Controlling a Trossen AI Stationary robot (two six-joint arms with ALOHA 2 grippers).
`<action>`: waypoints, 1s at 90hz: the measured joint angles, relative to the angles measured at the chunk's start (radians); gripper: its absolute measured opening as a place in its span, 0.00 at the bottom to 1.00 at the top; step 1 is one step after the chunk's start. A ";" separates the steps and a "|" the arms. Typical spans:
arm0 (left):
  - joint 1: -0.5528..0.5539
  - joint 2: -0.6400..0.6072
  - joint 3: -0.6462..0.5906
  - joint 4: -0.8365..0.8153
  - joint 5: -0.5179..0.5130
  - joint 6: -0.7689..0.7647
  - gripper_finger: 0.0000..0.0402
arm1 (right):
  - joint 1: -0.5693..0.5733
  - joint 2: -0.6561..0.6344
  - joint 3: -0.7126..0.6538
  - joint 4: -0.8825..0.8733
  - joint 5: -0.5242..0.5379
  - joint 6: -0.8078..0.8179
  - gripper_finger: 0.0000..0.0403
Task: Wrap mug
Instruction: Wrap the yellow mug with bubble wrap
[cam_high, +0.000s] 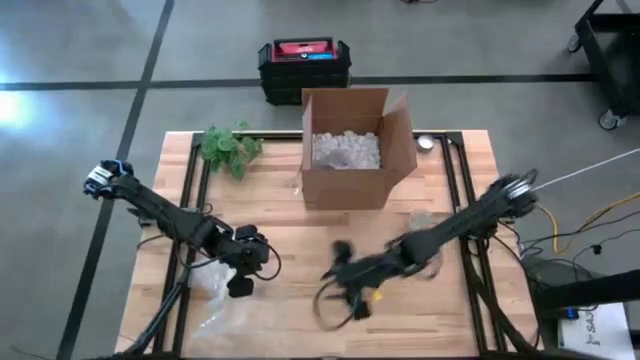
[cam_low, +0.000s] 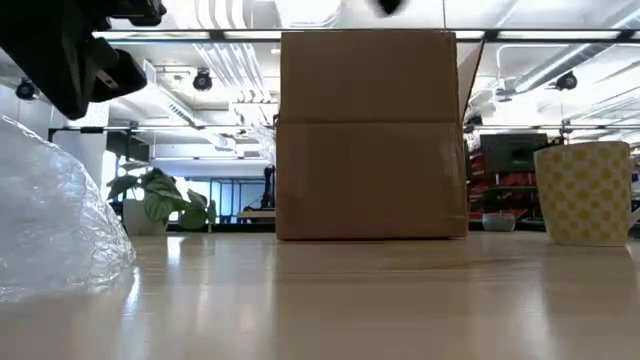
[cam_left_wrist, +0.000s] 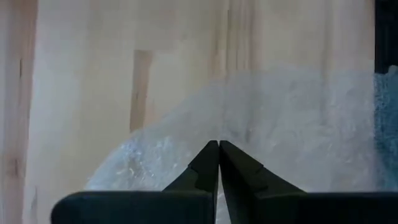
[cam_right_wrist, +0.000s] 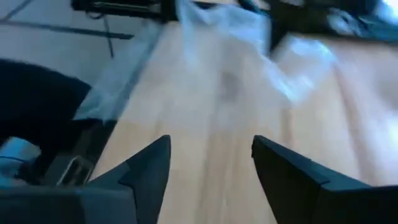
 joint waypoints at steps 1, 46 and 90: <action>0.000 -0.001 0.000 0.000 0.000 0.000 0.00 | 0.000 0.022 0.017 -0.003 -0.001 -0.007 0.46; 0.000 -0.005 0.000 0.001 0.000 0.028 0.00 | -0.052 0.664 0.726 -0.255 -0.115 -0.039 0.02; 0.000 -0.005 0.000 -0.005 0.001 0.029 0.00 | -0.110 0.727 0.778 -0.467 -0.253 -0.081 0.00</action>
